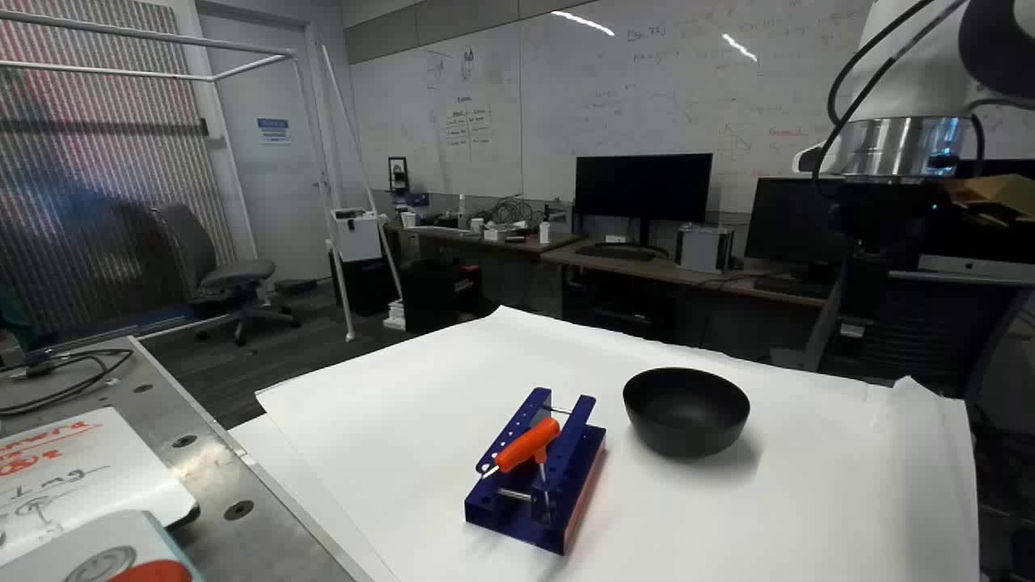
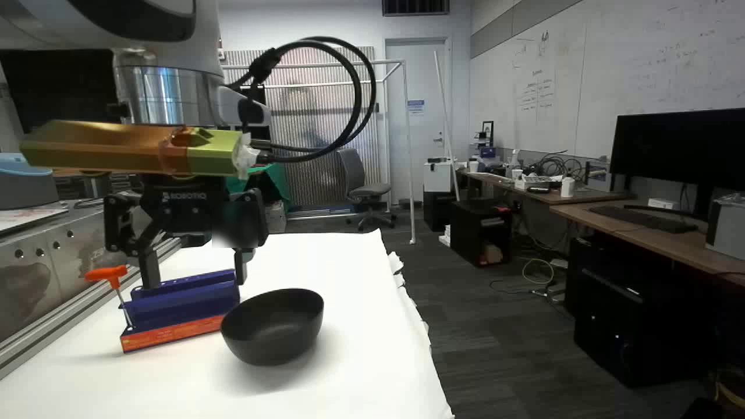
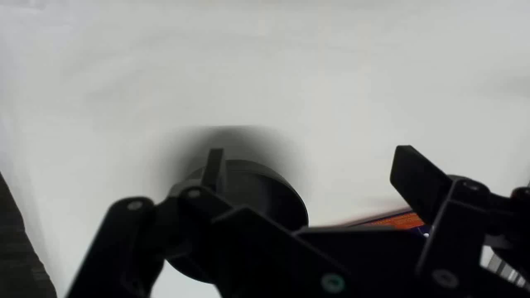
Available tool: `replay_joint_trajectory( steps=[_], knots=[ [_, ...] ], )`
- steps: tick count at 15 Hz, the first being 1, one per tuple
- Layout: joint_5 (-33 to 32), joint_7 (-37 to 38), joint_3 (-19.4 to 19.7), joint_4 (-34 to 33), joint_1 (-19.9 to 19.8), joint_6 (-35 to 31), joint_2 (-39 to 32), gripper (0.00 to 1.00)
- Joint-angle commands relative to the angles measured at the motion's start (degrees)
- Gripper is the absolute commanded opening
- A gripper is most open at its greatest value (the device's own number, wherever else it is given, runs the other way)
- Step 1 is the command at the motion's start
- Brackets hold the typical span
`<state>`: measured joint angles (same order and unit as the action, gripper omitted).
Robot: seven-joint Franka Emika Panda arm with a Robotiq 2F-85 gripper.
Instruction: Pick up the wrench from the toolbox and place it inside the black bowl
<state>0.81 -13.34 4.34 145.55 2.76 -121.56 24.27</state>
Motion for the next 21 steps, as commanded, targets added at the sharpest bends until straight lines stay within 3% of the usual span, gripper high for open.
replay_joint_trajectory(
  steps=[1,16,21],
  knots=[
    [0.2,-0.1,-0.4,-0.1,-0.4,0.1,0.0,1.0],
    [0.2,-0.1,-0.4,-0.3,-0.4,0.1,0.0,1.0],
    [0.9,13.9,-6.6,-9.3,0.8,-1.7,-5.3,1.0]
  ],
)
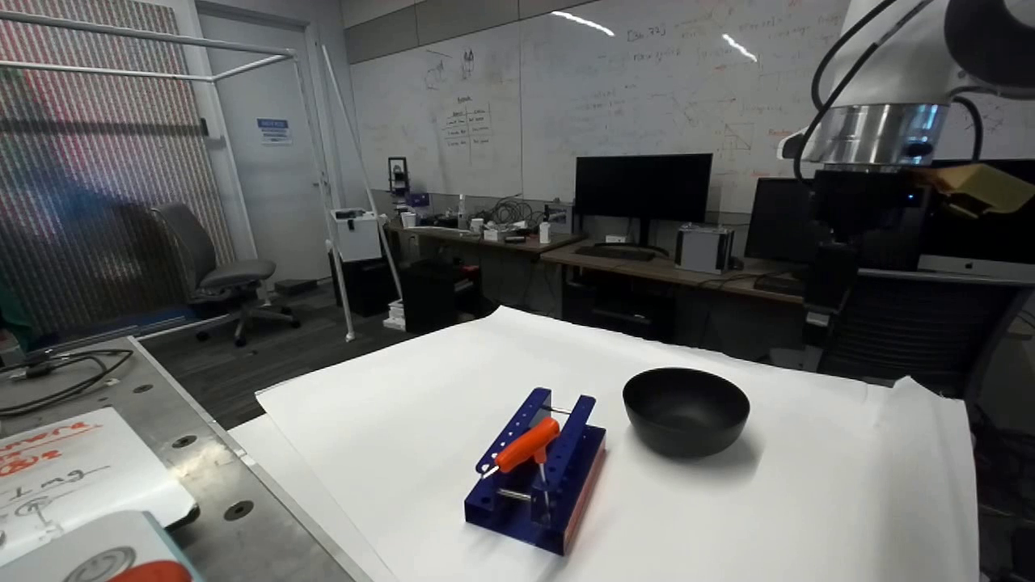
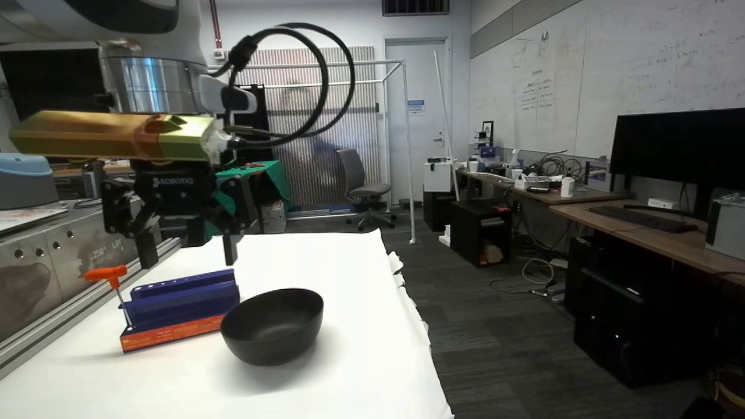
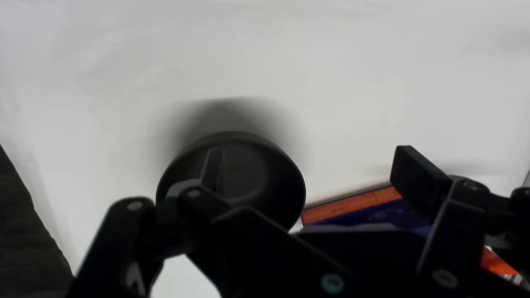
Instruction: Pick up the wrench from the toolbox and place it inside the black bowl
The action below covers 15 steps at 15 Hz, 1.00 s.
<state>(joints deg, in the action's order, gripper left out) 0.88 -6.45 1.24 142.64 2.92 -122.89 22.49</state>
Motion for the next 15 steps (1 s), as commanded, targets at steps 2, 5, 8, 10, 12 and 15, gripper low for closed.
replay_joint_trajectory(
  steps=[2,5,8,10,12,15],
  knots=[
    [-0.1,13.1,-6.7,-11.1,1.0,-0.5,-6.3,1.0],
    [-2.1,22.8,-10.7,-17.5,0.9,-2.5,-10.9,1.0],
    [-7.0,34.7,-14.0,-23.9,0.6,-2.9,-17.9,1.0],
    [-12.4,44.1,-15.1,-28.5,1.3,-0.5,-23.4,1.0],
    [-16.0,51.7,-14.9,-33.3,3.3,2.7,-28.9,1.0],
    [-16.9,59.3,-13.4,-41.7,7.6,10.2,-37.1,1.0]
  ],
)
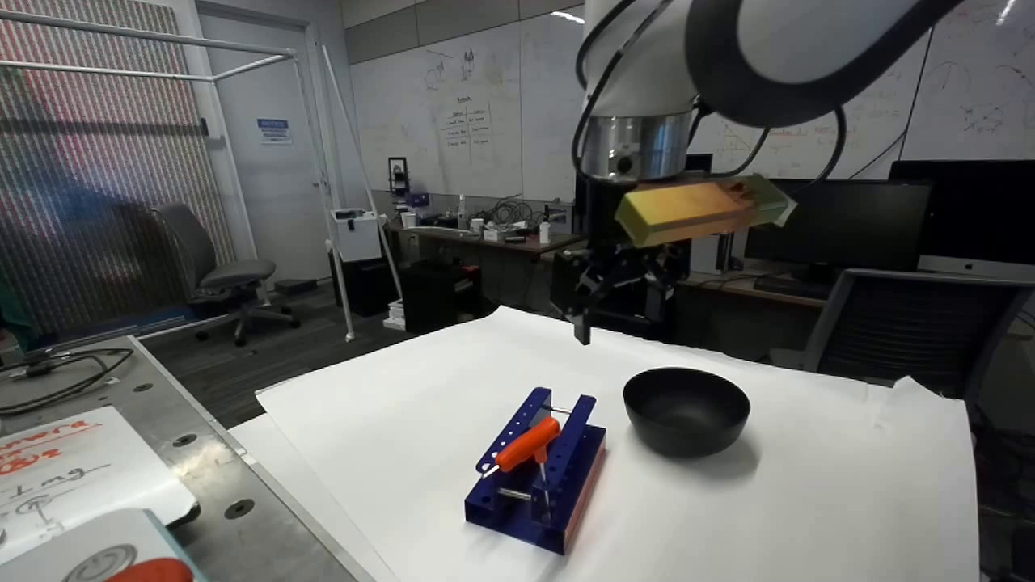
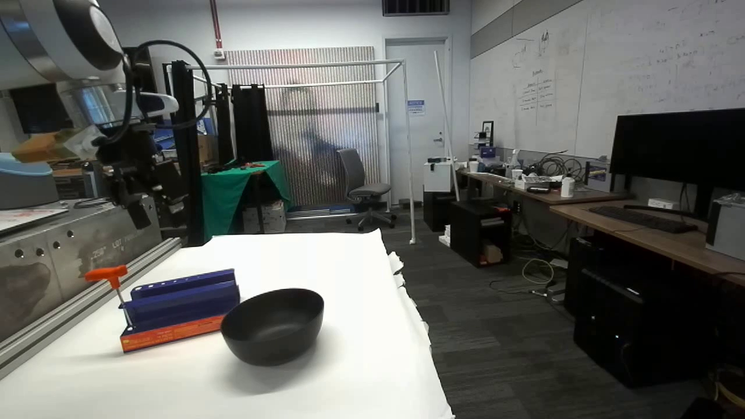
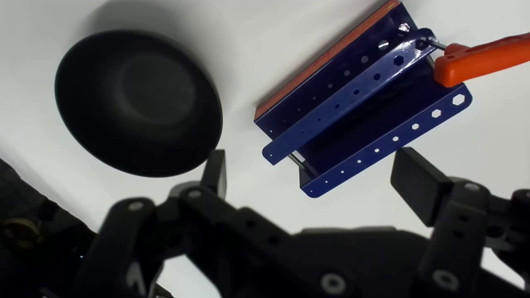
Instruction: Pick up the wrench from the toolbox and place it inside the black bowl
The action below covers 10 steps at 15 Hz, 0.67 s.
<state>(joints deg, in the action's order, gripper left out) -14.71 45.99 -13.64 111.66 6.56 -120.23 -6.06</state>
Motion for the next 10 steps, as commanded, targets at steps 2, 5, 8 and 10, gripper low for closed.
replay_joint_trajectory(
  steps=[2,5,8,10],
  knots=[
    [1.1,8.8,2.4,-16.0,6.1,11.2,-13.0,1.0],
    [3.5,12.2,3.6,-21.2,8.9,11.6,-17.1,1.0],
    [4.0,15.6,4.7,-22.7,11.2,10.1,-18.3,1.0],
    [3.9,17.8,5.2,-23.5,12.4,10.5,-19.0,1.0]
  ],
)
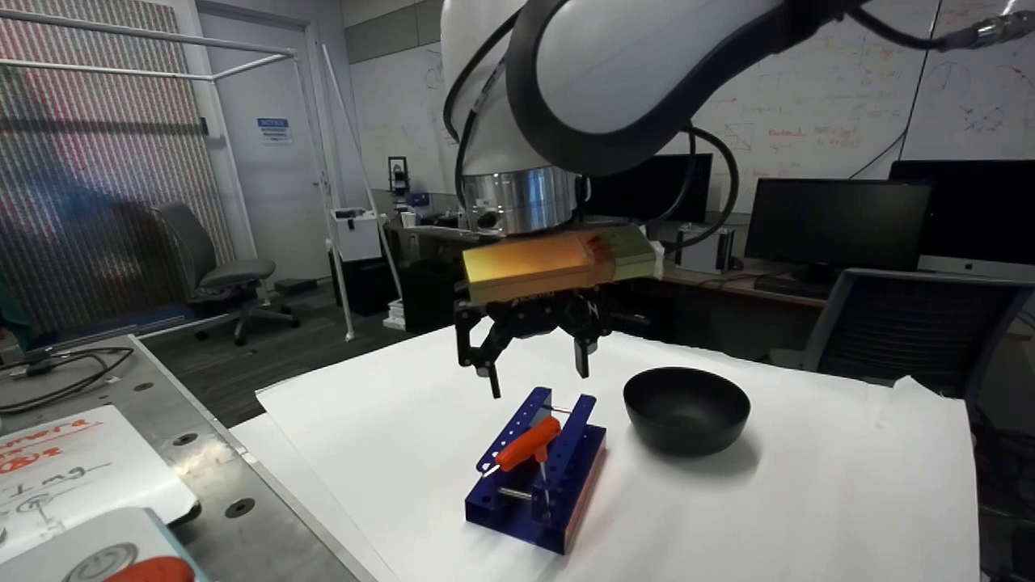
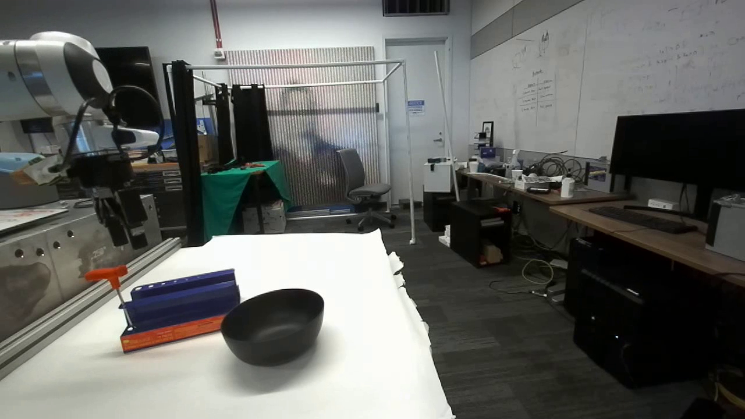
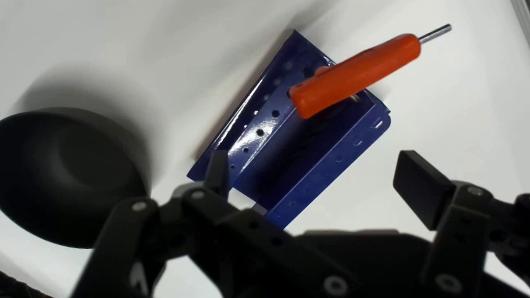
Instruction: Pick up the wrench from the toolbox and place it inside the black bowl
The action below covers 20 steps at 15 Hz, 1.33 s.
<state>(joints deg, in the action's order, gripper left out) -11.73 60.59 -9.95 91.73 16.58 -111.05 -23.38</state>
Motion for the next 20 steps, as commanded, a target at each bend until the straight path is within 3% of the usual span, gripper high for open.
replay_joint_trajectory(
  steps=[1,5,12,13,15,20],
  knots=[
    [1.0,4.1,1.7,-3.9,2.9,2.6,-2.0,1.0],
    [1.0,8.6,2.0,-3.4,4.7,5.1,-2.4,1.0],
    [1.2,12.6,1.9,-1.0,5.8,2.1,-4.0,1.0],
    [1.1,12.8,2.1,-0.8,5.9,1.7,-4.2,0.75],
    [0.5,13.4,2.4,-0.1,6.0,-0.1,-4.5,0.68],
    [-2.1,14.3,3.5,2.2,6.7,-5.8,-4.0,0.27]
  ],
)
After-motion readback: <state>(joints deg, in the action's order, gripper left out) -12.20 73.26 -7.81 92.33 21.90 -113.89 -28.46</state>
